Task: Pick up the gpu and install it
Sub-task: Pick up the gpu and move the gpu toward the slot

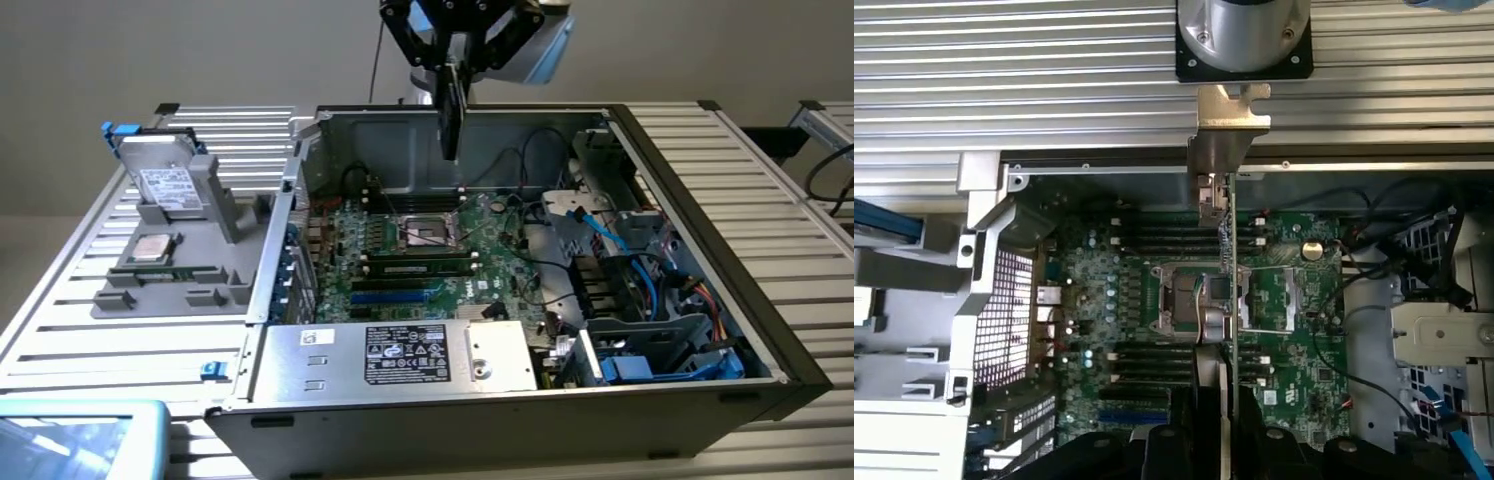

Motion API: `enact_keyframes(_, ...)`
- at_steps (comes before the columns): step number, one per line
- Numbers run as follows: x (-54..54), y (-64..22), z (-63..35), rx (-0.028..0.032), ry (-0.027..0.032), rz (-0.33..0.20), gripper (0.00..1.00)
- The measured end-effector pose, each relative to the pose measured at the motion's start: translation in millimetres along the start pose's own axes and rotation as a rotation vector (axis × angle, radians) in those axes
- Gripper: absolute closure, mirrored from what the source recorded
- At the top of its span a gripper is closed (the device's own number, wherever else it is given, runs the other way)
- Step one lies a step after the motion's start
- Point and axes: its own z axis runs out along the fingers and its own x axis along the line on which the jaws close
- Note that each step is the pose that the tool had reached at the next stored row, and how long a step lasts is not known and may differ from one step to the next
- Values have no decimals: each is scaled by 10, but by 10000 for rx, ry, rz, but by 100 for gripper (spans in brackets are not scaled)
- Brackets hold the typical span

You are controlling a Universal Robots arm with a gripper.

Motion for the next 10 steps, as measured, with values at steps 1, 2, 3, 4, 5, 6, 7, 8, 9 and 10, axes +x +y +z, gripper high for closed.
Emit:
enact_keyframes(1, -45, 1, -2, 5, 0, -1, 72)
enact_keyframes(2, -90, 1, -4, 9, 0, 0, 72)
enact_keyframes(3, -135, 2, -6, 13, 0, 0, 72)
enact_keyframes(4, -181, 3, -7, 16, 0, -1, 72)
enact_keyframes(5, -226, 3, -9, 20, 0, 0, 72)
enact_keyframes(6, -271, 4, -11, 23, 0, 1, 72)
enact_keyframes(7, -316, 5, -13, 25, 0, 0, 72)
enact_keyframes(8, -343, 6, -14, 29, 0, -1, 72)
enact_keyframes(9, -352, 6, -14, 31, -5, -1, 72)
enact_keyframes(10, -353, 6, -14, 33, -8, -1, 72)
